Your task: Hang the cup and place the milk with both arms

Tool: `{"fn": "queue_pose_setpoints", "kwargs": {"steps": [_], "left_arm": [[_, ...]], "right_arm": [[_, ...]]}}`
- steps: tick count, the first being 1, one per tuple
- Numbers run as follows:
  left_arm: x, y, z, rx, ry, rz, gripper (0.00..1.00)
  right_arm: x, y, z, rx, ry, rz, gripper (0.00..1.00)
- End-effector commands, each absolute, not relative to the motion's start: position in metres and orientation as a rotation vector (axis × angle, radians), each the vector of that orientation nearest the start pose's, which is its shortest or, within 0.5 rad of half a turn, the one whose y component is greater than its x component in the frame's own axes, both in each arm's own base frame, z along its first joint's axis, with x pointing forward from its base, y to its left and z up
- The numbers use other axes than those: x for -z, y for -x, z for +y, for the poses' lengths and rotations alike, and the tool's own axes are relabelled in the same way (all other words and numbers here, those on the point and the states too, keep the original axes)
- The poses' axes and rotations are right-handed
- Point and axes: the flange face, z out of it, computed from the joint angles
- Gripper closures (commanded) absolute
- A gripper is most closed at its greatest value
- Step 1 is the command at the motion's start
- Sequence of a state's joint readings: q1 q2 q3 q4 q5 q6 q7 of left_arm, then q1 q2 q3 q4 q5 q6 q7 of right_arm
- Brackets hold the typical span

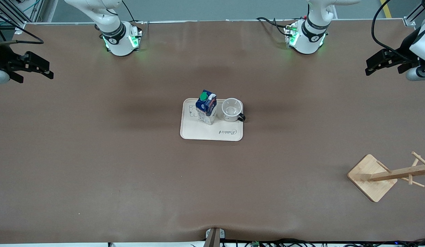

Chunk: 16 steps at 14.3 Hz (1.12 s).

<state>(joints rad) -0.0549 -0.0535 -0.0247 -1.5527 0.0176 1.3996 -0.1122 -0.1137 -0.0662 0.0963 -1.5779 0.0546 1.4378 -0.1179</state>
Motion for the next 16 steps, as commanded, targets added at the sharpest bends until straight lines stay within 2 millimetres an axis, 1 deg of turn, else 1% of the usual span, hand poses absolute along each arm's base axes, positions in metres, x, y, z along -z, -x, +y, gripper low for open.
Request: {"fn": "queue_pose_setpoints", "kwargs": {"steps": [1, 2, 4, 5, 6, 7, 9, 11, 12, 13, 14, 15, 16], "left_arm": [[-0.629, -0.525, -0.065, -0.216, 3.078, 0.026, 0.00], [-0.623, -0.525, -0.079, -0.231, 3.069, 0.038, 0.00], [-0.609, -0.532, -0.097, -0.256, 3.071, -0.020, 0.00], [-0.599, -0.534, -0.110, -0.270, 3.067, -0.021, 0.00], [-0.589, -0.534, -0.125, -0.278, 3.060, -0.037, 0.00], [-0.577, -0.533, -0.139, -0.280, 3.052, -0.082, 0.00], [-0.551, -0.525, -0.172, -0.287, 3.043, -0.159, 0.00], [-0.525, -0.518, -0.199, -0.272, 3.043, -0.248, 0.00], [-0.512, -0.513, -0.212, -0.265, 3.040, -0.298, 0.00], [-0.498, -0.507, -0.227, -0.258, 3.038, -0.354, 0.00], [-0.483, -0.500, -0.241, -0.252, 3.034, -0.416, 0.00], [-0.469, -0.494, -0.255, -0.238, 3.036, -0.470, 0.00], [-0.451, -0.487, -0.272, -0.235, 3.027, -0.522, 0.00]], "right_arm": [[-0.651, -0.522, -0.003, -0.091, 3.073, -0.165, 0.00], [-0.651, -0.522, -0.001, -0.091, 3.073, -0.170, 0.00], [-0.649, -0.523, -0.003, -0.095, 3.073, -0.165, 0.00], [-0.637, -0.530, -0.003, -0.130, 3.067, -0.166, 0.00], [-0.633, -0.534, -0.003, -0.139, 3.064, -0.166, 0.00], [-0.633, -0.534, -0.002, -0.137, 3.055, -0.169, 0.00], [-0.634, -0.534, -0.001, -0.139, 3.050, -0.165, 0.00], [-0.632, -0.535, -0.003, -0.141, 3.047, -0.158, 0.00], [-0.627, -0.537, -0.003, -0.155, 3.034, -0.156, 0.00], [-0.616, -0.543, -0.003, -0.185, 3.021, -0.155, 0.00], [-0.609, -0.547, -0.003, -0.202, 3.012, -0.154, 0.00], [-0.609, -0.547, -0.002, -0.202, 3.011, -0.154, 0.00], [-0.608, -0.547, -0.003, -0.207, 3.012, -0.154, 0.00]]}}
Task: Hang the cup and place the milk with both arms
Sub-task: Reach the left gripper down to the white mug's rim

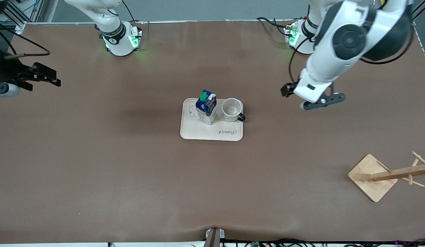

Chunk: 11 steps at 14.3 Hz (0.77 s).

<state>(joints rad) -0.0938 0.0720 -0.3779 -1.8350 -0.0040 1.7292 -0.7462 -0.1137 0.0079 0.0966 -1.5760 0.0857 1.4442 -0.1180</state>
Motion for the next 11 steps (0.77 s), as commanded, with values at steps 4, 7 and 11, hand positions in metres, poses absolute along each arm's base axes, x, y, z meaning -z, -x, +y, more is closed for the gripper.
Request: {"fn": "queue_pose_setpoints", "kwargs": {"steps": [4, 7, 11], "left_arm": [[-0.384, -0.472, -0.321, -0.254, 2.998, -0.788, 0.00], [-0.344, -0.461, -0.359, -0.285, 2.953, -0.987, 0.00], [-0.305, -0.453, -0.385, -0.315, 2.901, -1.171, 0.00]], "right_arm": [[-0.603, -0.549, -0.004, -0.222, 3.008, -0.149, 0.00], [-0.566, -0.564, -0.007, -0.323, 2.987, -0.155, 0.00], [-0.556, -0.566, -0.011, -0.361, 2.980, -0.129, 0.00]]}}
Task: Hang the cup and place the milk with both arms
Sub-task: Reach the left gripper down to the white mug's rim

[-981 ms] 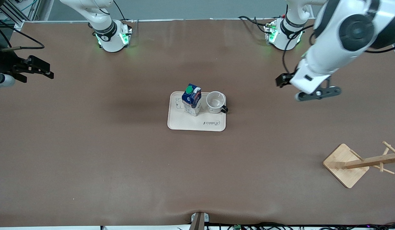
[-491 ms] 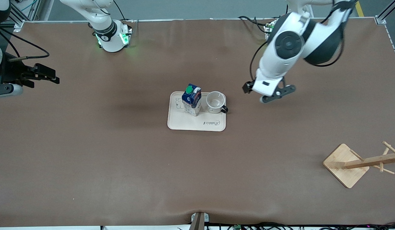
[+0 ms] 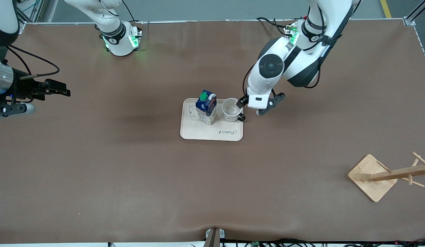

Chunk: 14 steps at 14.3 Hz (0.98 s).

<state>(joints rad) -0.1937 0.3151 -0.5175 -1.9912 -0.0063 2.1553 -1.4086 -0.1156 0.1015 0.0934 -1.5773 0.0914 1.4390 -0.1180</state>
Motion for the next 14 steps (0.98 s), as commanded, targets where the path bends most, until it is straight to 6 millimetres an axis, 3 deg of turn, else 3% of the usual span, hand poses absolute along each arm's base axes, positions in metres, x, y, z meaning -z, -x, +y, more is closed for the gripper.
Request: {"fn": "queue_pose_setpoints", "kwargs": {"steps": [1, 3, 7, 10, 12, 14], "left_arm": [[-0.295, -0.448, -0.391, -0.321, 2.896, -1.190, 0.00], [-0.281, -0.440, -0.399, -0.317, 2.896, -1.250, 0.00], [-0.254, -0.430, -0.408, -0.355, 2.856, -1.282, 0.15], [-0.238, -0.426, -0.410, -0.316, 2.821, -1.274, 0.27], [-0.235, -0.427, -0.411, -0.310, 2.826, -1.293, 0.43], [-0.230, -0.428, -0.409, -0.318, 2.819, -1.296, 0.70]], "right_arm": [[-0.555, -0.567, -0.013, -0.361, 2.979, -0.121, 0.00], [-0.555, -0.567, -0.011, -0.370, 2.987, -0.044, 0.00], [-0.559, -0.567, 0.027, -0.398, 2.938, 0.338, 0.00], [-0.554, -0.569, 0.027, -0.418, 2.909, 0.354, 0.00], [-0.536, -0.579, 0.034, -0.449, 2.868, 0.349, 0.00], [-0.511, -0.592, 0.056, -0.489, 2.780, 0.330, 0.00]]}}
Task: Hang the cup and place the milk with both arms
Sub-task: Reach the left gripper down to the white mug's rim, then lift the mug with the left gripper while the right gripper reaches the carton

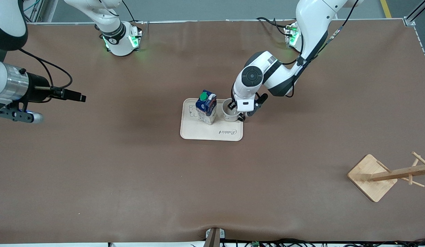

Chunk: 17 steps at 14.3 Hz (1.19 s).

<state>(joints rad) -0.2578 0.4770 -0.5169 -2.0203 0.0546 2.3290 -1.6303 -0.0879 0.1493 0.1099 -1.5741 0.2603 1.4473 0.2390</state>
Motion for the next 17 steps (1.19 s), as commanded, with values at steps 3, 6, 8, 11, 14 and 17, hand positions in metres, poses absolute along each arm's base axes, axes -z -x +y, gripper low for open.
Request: {"fn": "queue_pose_setpoints", "kwargs": {"steps": [3, 6, 8, 11, 14, 17], "left_arm": [[-0.237, -0.432, -0.408, -0.302, 2.832, -1.296, 1.00], [-0.265, -0.441, -0.403, -0.226, 2.864, -1.276, 1.00], [-0.295, -0.444, -0.399, -0.179, 2.861, -1.259, 1.00], [-0.352, -0.451, -0.378, -0.115, 2.886, -1.081, 1.00], [-0.410, -0.481, -0.331, -0.088, 2.904, -0.947, 1.00], [-0.449, -0.514, -0.286, -0.155, 2.905, -0.837, 1.00]], "right_arm": [[-0.466, -0.609, 0.066, -0.544, 2.752, 0.362, 0.00], [-0.436, -0.614, 0.093, -0.611, 2.753, 0.455, 0.00], [-0.435, -0.607, 0.134, -0.652, 2.770, 0.563, 0.00], [-0.431, -0.594, 0.192, -0.678, 2.783, 0.763, 0.00], [-0.420, -0.586, 0.214, -0.667, 2.793, 0.782, 0.00], [-0.416, -0.567, 0.269, -0.656, 2.801, 0.897, 0.00]]}}
